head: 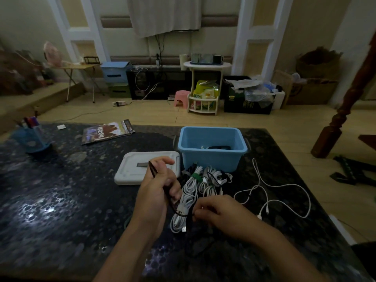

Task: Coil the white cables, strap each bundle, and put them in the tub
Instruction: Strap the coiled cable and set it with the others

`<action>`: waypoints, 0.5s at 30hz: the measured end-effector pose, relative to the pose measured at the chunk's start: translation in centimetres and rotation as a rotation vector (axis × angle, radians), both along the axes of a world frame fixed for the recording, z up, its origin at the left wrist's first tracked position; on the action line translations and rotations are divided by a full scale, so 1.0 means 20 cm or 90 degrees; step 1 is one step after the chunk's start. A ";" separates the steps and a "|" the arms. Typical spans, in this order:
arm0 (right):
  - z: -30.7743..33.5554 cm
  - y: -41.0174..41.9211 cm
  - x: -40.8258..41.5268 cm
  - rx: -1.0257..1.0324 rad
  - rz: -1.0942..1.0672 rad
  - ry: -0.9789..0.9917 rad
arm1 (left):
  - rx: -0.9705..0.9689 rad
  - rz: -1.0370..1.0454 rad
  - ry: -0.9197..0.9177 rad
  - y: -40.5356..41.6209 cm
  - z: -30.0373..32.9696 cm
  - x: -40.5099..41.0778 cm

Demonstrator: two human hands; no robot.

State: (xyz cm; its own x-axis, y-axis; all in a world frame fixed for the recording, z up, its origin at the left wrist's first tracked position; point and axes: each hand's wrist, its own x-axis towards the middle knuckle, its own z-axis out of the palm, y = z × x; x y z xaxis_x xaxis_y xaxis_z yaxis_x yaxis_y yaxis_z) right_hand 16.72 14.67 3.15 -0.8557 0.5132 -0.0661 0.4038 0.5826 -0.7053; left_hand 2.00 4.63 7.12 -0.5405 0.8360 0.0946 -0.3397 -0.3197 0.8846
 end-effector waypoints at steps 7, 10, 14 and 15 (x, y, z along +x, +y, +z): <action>0.03 -0.01 -0.01 -0.009 0.047 -0.033 | -0.030 0.019 0.059 -0.01 -0.02 -0.01; 0.04 0.03 0.04 -0.069 0.015 -0.020 | -0.110 0.040 0.107 -0.01 -0.02 -0.04; 0.07 0.04 0.06 -0.175 -0.089 0.165 | -0.248 -0.018 0.206 0.01 -0.07 -0.01; 0.07 0.03 0.04 -0.130 -0.111 0.188 | -0.261 -0.038 0.241 0.01 -0.08 0.01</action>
State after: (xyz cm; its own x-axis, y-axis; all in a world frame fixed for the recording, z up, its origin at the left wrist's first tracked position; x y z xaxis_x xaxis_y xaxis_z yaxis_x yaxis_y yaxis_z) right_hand 17.58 15.30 4.51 -0.7543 0.6543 0.0539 0.2465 0.3583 -0.9005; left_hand 2.14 4.78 5.55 -0.4821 0.8735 -0.0672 0.0184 0.0867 0.9961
